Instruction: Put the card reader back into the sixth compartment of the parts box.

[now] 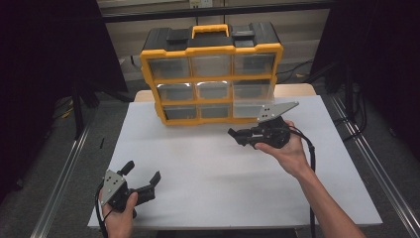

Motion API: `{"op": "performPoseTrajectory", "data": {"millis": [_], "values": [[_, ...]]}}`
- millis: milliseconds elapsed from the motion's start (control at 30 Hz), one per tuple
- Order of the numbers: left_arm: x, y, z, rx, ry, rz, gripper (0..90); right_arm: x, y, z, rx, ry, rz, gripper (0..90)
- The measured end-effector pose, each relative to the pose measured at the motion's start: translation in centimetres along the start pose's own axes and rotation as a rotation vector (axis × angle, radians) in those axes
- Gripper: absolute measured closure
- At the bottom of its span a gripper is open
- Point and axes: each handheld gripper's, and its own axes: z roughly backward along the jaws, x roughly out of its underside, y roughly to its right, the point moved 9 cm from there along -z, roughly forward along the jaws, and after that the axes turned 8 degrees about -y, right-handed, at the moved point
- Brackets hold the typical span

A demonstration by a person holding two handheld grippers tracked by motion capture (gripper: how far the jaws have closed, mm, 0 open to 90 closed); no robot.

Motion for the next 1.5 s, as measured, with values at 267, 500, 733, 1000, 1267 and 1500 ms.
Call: {"op": "performPoseTrajectory", "data": {"millis": [267,500,733,1000,1267,1500], "values": [[0.0,0.0,0.0,0.001,0.002,-0.001,2.6,-0.8,0.6,0.8,0.017,0.007,0.006,73.8],[0.0,-0.1,0.1,-0.001,0.002,0.0,2.6,-1.5,1.0,1.4,0.039,-0.004,0.017,73.8],[0.0,-0.1,0.0,0.002,-0.002,0.002,2.6,-2.2,1.3,2.0,0.052,-0.006,0.023,73.8],[0.0,-0.1,0.0,0.004,-0.003,0.0,2.6,-3.0,1.6,2.8,0.063,0.007,0.025,73.8],[0.1,-0.1,0.0,0.008,-0.006,0.003,2.6,-3.7,2.0,3.6,0.084,0.016,0.027,73.8],[0.1,-0.3,0.1,0.004,-0.008,0.003,2.6,-4.7,2.5,4.8,0.107,0.025,0.039,73.8]]}}
